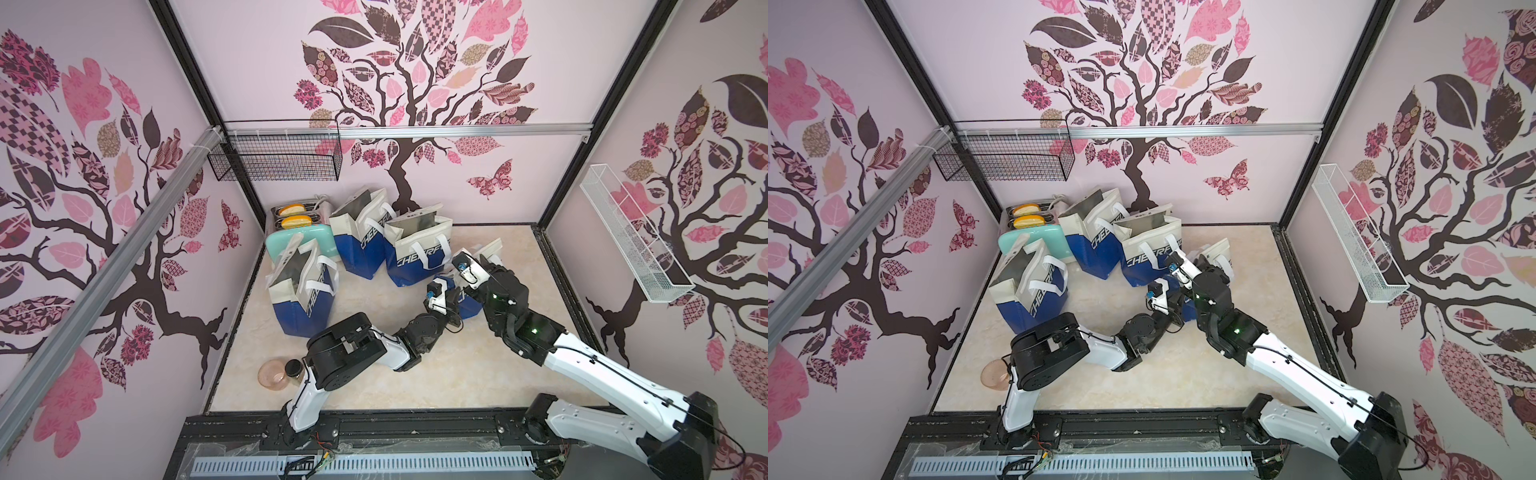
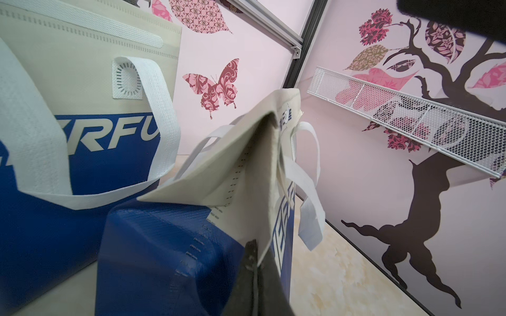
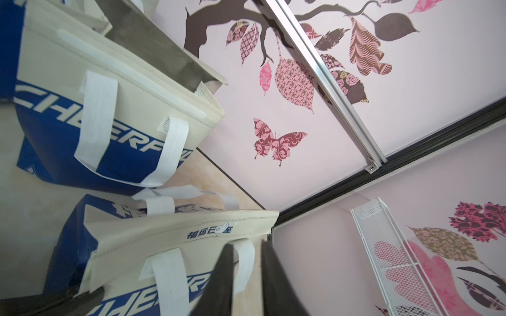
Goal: Open the takeout bag
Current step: Open the takeout bag at the center of the board.
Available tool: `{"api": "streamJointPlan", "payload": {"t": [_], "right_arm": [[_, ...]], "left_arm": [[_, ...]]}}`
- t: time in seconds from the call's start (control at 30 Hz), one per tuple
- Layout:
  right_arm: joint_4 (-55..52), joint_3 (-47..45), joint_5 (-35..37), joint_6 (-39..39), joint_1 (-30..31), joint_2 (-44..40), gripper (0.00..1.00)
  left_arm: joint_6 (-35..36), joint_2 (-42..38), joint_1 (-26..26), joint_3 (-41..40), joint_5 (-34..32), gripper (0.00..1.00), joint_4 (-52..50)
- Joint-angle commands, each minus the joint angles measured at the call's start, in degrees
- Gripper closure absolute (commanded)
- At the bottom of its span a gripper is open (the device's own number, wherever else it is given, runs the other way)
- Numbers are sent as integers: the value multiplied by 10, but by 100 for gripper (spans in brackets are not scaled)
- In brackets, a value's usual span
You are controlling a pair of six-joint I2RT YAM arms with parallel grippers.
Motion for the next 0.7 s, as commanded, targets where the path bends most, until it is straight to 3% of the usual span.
{"api": "streamJointPlan", "payload": {"t": [0.0, 0.13, 0.3, 0.67], "right_arm": [[15, -40, -48, 48, -12, -30, 48], [16, -86, -124, 123, -48, -73, 46], [75, -156, -184, 109, -49, -91, 39], [179, -165, -177, 94, -47, -21, 34]], "left_arm": [[-5, -9, 5, -12, -4, 100, -16], [-6, -13, 5, -14, -3, 100, -12], [-4, -17, 5, -17, 1, 100, -9], [1, -19, 5, -18, 2, 100, -6]]}}
